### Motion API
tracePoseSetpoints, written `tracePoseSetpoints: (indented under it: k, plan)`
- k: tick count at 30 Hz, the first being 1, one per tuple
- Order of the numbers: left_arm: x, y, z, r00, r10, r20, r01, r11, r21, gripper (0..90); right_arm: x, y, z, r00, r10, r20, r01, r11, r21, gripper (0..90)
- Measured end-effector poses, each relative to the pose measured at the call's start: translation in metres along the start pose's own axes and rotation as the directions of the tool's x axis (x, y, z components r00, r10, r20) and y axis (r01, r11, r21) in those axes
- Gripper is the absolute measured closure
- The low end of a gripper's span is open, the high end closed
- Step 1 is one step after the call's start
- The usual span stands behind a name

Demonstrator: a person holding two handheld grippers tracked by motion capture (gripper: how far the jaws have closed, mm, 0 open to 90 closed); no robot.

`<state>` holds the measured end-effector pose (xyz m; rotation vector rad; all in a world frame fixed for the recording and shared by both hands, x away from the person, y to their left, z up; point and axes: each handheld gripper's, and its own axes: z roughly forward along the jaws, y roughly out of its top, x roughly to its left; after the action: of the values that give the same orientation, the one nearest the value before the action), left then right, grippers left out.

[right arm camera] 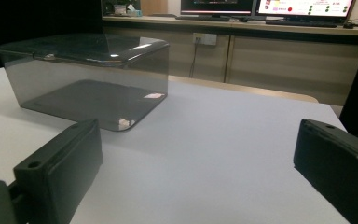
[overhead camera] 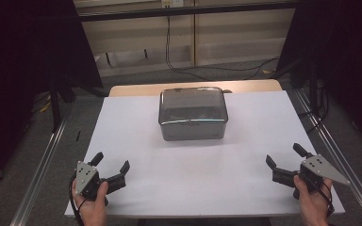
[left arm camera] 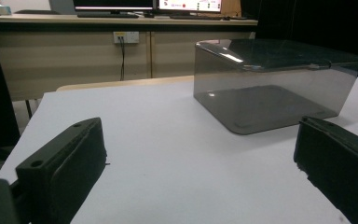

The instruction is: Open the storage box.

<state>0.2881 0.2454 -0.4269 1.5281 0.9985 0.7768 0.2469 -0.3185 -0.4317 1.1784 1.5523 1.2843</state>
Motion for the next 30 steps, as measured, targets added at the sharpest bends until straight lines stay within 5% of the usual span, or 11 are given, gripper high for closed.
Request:
tracePoseSetpoints:
  k: [17, 30]
  plan:
    - [0.000, -0.001, 0.000, 0.9997, -0.023, -0.011, 0.023, 0.9997, 0.001, 2.5, 0.001, -0.001, 0.005, 0.9980, -0.019, -0.060, 0.021, 0.9995, 0.025, 0.7]
    - [-0.002, -0.001, 0.000, 0.9999, -0.011, -0.005, 0.011, 0.9999, 0.005, 2.7, 0.010, -0.001, 0.009, 0.9913, 0.009, -0.132, -0.005, 0.9995, 0.031, 0.1]
